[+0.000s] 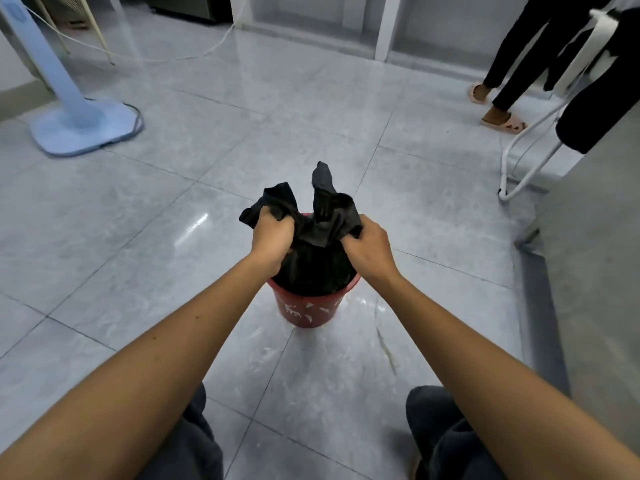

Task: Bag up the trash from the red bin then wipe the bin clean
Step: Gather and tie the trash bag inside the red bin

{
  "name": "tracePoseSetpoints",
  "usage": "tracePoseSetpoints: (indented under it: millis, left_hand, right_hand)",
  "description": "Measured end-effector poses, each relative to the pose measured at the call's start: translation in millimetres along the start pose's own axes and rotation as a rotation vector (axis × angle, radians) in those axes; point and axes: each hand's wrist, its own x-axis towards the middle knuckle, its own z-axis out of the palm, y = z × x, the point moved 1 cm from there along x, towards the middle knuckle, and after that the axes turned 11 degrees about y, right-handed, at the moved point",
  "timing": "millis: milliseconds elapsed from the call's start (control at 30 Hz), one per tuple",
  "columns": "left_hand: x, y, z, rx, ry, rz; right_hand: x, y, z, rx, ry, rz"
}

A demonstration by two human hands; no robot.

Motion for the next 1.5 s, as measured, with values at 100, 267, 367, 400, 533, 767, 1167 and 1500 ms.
tracePoseSetpoints:
  millis: [100,267,367,400,533,767,1167,1500]
  left_hand:
    - [-4,6,-1,-0.277,-0.051,-0.087]
    - [-12,13,-11,-0.430,-0.215,-0.133]
    - [-19,10,-14,-0.396,-0.272,-0.137]
    - [-22,9,-14,-0.371,-0.297,-0.133]
    - [-34,5,-15,-0.266,-0.465,-0.172]
    - [-17,31,-29,0.269,-0.278,0.029]
    - [22,-20,-38,0.544,-0.082,0.219]
    - [-5,-18,-15,0.339,-0.494,0.080]
  right_hand:
    - [-4,-5,5,0.053,-0.140,-0.003]
    - [2,-19,5,0.157,-0.383,0.075]
    - [2,-20,3,0.187,-0.350,0.066]
    - [2,-18,3,0.192,-0.322,0.055]
    - [-1,-8,3,0.242,-0.337,0.133]
    - [-8,0,0,0.192,-0.307,0.072]
    - [-13,-4,-8,0.119,-0.571,-0.037]
    - [0,4,2,-0.038,-0.471,-0.136]
